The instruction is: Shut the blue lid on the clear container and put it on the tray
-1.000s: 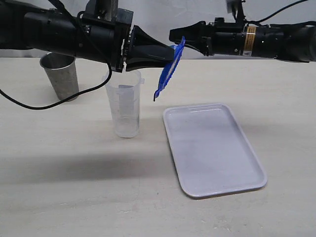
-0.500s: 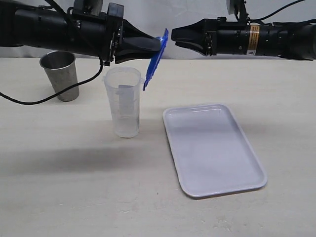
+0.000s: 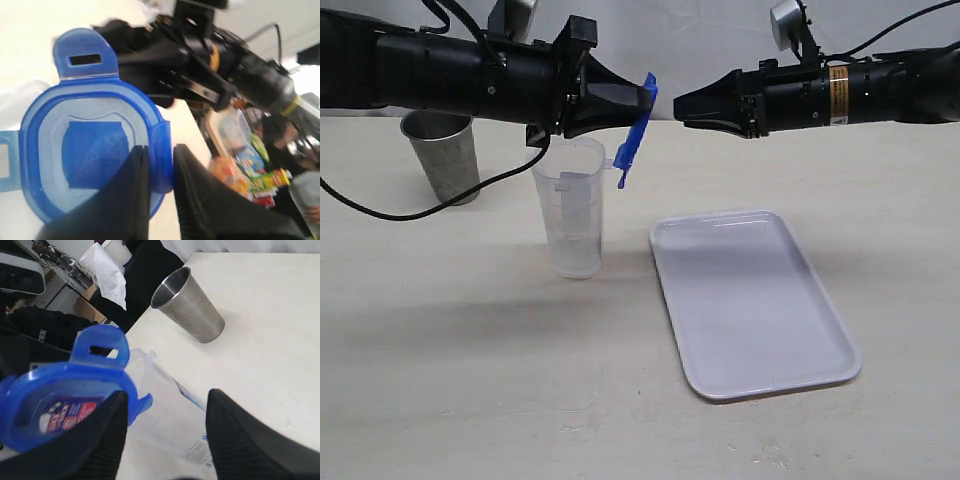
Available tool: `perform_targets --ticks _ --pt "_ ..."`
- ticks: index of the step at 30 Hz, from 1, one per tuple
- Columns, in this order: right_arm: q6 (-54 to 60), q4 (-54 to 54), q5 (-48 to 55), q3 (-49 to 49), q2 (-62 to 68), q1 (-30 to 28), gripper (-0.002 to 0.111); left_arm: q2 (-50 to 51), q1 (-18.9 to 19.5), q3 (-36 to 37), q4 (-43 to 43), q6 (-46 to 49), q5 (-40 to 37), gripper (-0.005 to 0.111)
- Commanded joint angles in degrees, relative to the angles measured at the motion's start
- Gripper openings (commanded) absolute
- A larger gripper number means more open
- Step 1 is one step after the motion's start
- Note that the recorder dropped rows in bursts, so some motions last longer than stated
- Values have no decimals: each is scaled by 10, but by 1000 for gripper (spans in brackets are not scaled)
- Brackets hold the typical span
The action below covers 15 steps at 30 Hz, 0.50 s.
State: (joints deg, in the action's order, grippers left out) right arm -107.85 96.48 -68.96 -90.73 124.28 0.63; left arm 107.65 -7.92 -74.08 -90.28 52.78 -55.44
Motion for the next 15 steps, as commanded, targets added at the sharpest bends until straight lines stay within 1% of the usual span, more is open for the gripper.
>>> perform_targets --ticks 1,4,15 --pt "3 -3 -10 15 -2 -21 47 -2 2 3 -14 -6 26 0" --pt "6 -1 -10 22 -2 -25 47 -2 7 3 -21 -8 29 0" --pt "7 4 -10 25 -2 -25 47 -2 8 3 -21 -19 -10 0"
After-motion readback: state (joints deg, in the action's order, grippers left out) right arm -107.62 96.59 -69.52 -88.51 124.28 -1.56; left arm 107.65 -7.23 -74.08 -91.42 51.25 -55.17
